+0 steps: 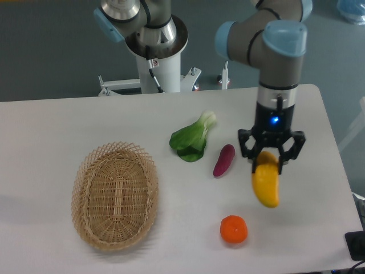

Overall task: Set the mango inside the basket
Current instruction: 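Carry the held yellow mango over to the wicker basket and lower it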

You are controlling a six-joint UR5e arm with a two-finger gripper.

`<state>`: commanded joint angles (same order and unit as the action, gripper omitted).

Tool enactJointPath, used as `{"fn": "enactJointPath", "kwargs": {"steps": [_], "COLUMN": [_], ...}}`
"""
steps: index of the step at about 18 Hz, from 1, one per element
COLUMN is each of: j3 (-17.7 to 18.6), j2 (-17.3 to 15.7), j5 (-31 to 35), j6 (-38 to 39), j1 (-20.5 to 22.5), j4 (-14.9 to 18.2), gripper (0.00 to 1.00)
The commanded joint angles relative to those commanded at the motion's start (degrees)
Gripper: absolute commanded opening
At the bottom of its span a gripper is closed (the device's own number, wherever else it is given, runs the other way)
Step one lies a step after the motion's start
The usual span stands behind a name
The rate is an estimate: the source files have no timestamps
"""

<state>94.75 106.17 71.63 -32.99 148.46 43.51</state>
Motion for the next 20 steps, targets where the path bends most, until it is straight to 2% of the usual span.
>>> {"fn": "enactJointPath", "kwargs": {"steps": [4,5,6,9,12,13,16,17,20], "j3": [1.22,2.19,5.16,7.64,9.92,10.45,8.88,8.01,7.65], "j2": [-0.53,-0.62,-2.27,-3.6,-3.52,-3.17,1.48,3.06,4.65], "j5": [0.26,0.61,1.57,2.11,2.02,2.02,2.63,5.07,8.17], "j6": [8.02,8.46,8.47,9.08,10.05,9.96,9.87,10.13,10.4], "j1": [-7.99,-9.93,-11.86,-15.56,-17.06,-18.11,-20.66,-22.23,-24.53], "j4": [0.09,0.09,-0.09,0.09,0.0,-0.17,-0.53,-0.61,-1.32], "gripper": [0.6,0.6,0.59,0.6,0.59,0.59,0.59,0.59,0.59]}}
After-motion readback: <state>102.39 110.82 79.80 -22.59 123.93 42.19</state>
